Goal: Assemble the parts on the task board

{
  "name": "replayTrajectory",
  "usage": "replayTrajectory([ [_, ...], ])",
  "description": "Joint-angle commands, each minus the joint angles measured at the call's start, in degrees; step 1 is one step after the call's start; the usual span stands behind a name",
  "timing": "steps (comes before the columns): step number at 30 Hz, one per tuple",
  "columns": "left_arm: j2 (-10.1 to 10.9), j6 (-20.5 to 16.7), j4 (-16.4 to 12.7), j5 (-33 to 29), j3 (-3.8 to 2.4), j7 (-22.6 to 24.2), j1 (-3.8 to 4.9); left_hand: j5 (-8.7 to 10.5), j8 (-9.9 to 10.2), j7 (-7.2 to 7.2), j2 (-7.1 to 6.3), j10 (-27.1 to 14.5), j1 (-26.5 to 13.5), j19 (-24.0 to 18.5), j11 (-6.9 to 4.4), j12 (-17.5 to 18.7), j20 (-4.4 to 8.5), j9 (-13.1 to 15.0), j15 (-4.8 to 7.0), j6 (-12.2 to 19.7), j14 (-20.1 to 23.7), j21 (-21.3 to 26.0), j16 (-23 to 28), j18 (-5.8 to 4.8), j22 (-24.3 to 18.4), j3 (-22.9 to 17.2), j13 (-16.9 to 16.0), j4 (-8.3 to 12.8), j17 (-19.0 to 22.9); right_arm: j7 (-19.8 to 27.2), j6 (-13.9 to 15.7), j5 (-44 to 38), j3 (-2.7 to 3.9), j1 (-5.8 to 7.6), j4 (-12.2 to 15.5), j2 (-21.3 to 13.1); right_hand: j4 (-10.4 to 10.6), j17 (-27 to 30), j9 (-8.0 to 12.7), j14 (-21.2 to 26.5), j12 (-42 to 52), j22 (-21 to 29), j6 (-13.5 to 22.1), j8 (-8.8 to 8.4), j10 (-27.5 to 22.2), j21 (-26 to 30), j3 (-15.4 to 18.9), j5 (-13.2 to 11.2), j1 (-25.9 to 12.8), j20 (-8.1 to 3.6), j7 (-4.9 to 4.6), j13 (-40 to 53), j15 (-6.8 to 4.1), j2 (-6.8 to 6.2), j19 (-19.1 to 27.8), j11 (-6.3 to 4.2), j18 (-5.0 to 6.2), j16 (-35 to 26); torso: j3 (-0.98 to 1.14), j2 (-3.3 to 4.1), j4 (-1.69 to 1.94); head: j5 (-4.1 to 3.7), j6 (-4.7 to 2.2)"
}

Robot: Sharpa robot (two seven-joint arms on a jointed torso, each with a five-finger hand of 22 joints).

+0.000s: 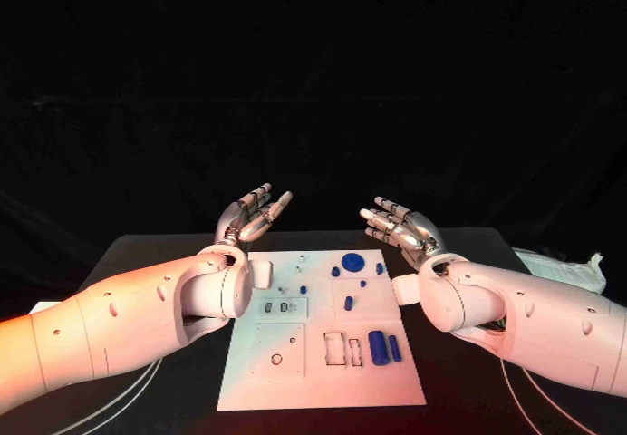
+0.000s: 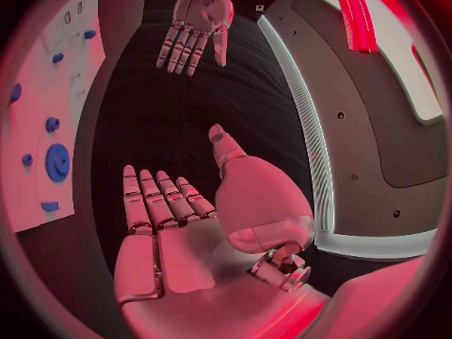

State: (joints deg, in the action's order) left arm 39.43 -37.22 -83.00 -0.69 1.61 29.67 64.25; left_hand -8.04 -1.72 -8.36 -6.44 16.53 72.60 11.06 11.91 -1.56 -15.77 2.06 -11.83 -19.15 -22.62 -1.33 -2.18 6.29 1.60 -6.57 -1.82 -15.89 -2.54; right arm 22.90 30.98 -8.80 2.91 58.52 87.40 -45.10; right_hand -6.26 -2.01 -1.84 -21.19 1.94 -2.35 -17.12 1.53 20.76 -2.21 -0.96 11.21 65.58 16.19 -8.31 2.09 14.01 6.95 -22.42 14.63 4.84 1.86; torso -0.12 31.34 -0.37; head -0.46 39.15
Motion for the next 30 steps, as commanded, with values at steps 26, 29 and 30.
replayTrajectory([
  [26, 5.30, 12.19, -3.48, -0.63, 0.10, -0.52, 0.08, -0.13, -4.78, -3.78, 5.27, 42.07, 6.46, 43.72, -2.97, -7.26, 3.61, 1.94, 6.35, -31.93, -46.14, -16.37, -13.00, 4.31, 6.69, 1.03, -2.17, 2.46, -8.09, -10.56, -10.72, -50.42, 1.80, 1.24, -3.62, -0.49, -7.64, -1.70, -2.09, -43.53, 2.50, -2.24, -39.08, 2.74, 41.95, -8.06, -4.47, -0.24, 9.49, -2.77, -3.95, 1.67, -7.23, 0.42, -32.87, -5.52, 5.88, 3.69, -0.52, 2.81, 0.47, -1.31, 0.24],
  [29, 7.07, 15.07, -5.78, -0.20, 0.06, -1.86, 0.09, -0.13, -5.02, -3.78, 4.91, 42.87, 7.52, 44.42, -3.09, -6.74, 3.85, 1.96, 6.49, -33.39, -46.58, -16.14, -12.39, 4.28, 6.40, 1.13, -2.08, 3.65, -8.93, -13.67, -11.00, -57.64, 1.86, 2.01, -3.78, -0.44, -8.34, -1.64, -2.10, -46.05, 2.18, -2.69, -40.77, 2.72, 44.54, -9.75, -5.33, -0.49, 8.97, -4.21, -3.25, 1.66, -8.31, -0.02, -36.32, -6.32, 5.77, 3.58, -0.66, 3.69, 0.83, -1.74, 0.13],
  [30, 7.63, 16.03, -6.54, 0.15, 0.04, -2.35, 0.09, -0.14, -5.07, -3.78, 4.50, 43.03, 8.11, 44.40, -3.07, -6.56, 3.85, 1.96, 6.46, -33.77, -46.40, -15.97, -12.07, 4.25, 6.27, 1.17, -2.06, 4.32, -9.10, -14.65, -11.21, -60.36, 1.88, 2.31, -4.04, -0.31, -8.44, -1.65, -2.12, -46.70, 2.08, -2.87, -41.18, 2.71, 45.16, -10.29, -5.54, -0.76, 8.79, -4.59, -3.14, 1.68, -8.49, -0.10, -37.27, -6.60, 5.77, 3.52, -0.70, 3.94, 0.91, -1.87, -0.02],
])
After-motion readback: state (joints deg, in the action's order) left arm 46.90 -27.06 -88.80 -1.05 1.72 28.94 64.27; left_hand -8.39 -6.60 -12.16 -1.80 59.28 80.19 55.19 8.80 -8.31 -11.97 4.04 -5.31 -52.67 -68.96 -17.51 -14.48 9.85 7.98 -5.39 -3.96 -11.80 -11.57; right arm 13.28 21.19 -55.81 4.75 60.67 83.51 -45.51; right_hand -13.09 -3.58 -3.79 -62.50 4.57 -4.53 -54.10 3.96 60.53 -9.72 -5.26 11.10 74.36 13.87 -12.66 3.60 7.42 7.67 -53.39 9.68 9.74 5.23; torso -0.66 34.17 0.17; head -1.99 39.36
